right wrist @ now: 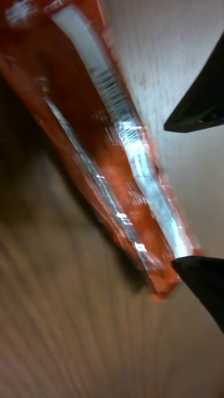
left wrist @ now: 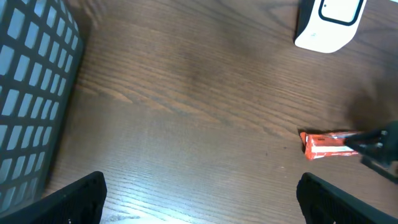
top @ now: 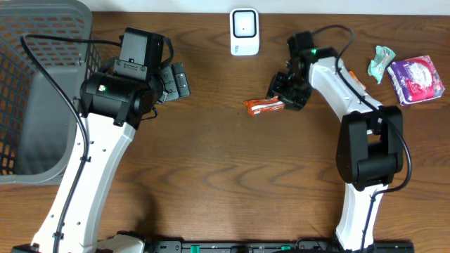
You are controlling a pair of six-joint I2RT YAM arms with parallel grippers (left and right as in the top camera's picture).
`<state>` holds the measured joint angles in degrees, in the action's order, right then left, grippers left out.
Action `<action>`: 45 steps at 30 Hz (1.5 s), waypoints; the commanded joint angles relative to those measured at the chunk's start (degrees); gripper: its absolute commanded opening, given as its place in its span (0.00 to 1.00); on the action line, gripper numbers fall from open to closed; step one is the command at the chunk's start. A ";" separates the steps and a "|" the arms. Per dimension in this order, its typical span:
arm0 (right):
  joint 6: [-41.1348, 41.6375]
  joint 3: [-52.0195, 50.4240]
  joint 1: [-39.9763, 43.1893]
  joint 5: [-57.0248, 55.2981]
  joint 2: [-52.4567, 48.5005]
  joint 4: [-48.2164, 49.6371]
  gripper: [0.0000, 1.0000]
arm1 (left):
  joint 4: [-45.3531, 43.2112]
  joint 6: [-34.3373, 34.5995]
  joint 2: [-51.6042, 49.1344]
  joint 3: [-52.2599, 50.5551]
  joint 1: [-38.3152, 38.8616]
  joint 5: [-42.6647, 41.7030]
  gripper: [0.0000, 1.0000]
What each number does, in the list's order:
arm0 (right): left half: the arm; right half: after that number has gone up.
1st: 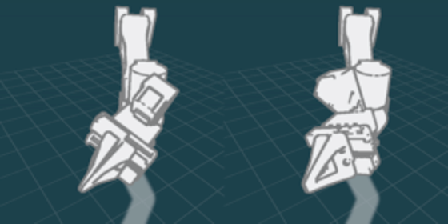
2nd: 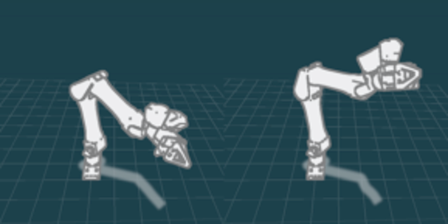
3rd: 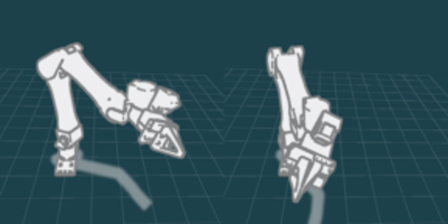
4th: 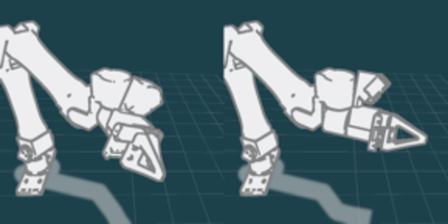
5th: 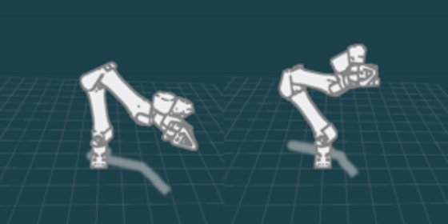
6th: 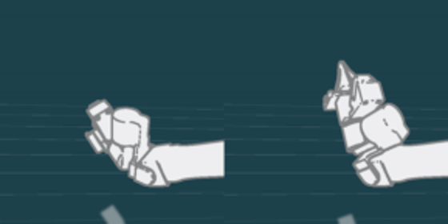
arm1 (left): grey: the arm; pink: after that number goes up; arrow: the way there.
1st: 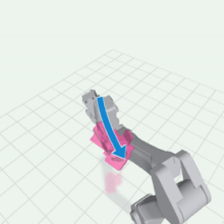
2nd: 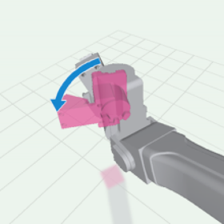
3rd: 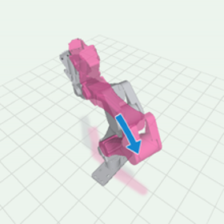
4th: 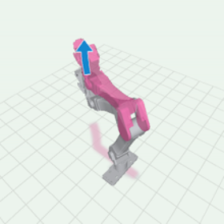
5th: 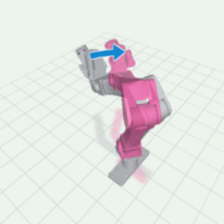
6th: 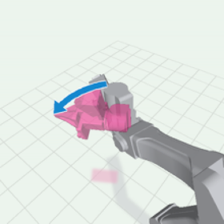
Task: Scan the item barcode
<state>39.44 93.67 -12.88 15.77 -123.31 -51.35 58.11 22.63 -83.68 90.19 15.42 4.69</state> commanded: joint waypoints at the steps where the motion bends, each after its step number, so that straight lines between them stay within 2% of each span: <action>1: 12.24 -3.80 -0.44 0.20 1.27 2.16 0.59 | 0.15 -0.31 0.11 0.79 -0.24 0.50 0.98; 7: 18.49 -9.49 -0.57 0.20 1.27 8.04 0.59 | 0.15 -0.31 0.11 0.79 -0.24 0.50 0.98; 9: 18.97 -11.32 -0.83 0.17 1.25 11.69 0.56 | 0.13 -0.31 0.11 0.79 -0.24 0.50 0.98; 16: 17.40 -14.69 -1.27 -0.85 1.25 16.46 0.20 | 0.15 -0.31 0.11 0.79 -0.24 0.50 0.98; 17: 16.52 -14.69 -1.36 -0.85 1.25 16.46 0.13 | 0.13 -0.31 0.11 0.79 -0.24 0.50 0.98; 18: 15.47 -14.69 -1.46 -0.87 1.25 16.44 0.01 | 0.13 -0.31 0.11 0.79 -0.24 0.50 0.98; 24: 6.97 -14.03 -1.42 -2.05 1.33 15.56 0.01 | 0.15 -0.31 0.11 0.79 -0.24 0.50 0.98; 28: 1.14 -9.77 -1.14 -10.91 2.62 8.07 0.01 | 0.15 -0.31 0.11 0.79 -0.24 0.50 0.98; 33: -6.84 0.61 -2.78 -32.59 3.52 -6.97 0.01 | 0.15 -0.31 0.11 0.79 -0.24 0.50 0.98; 36: -7.65 3.98 -4.90 -48.94 3.52 -14.53 0.01 | 0.13 -0.31 0.11 0.79 -0.24 0.50 0.98; 39: -8.26 3.96 -7.06 -59.95 2.97 -19.96 0.01 | 0.13 -0.31 0.11 0.79 -0.24 0.50 0.98; 45: -8.26 1.57 -9.31 -58.95 0.85 -22.47 0.01 | 0.13 -0.31 0.11 0.81 -0.24 0.50 0.98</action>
<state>32.29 96.79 -21.26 -37.04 -120.75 -73.89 58.13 22.65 -83.68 90.19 15.42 4.67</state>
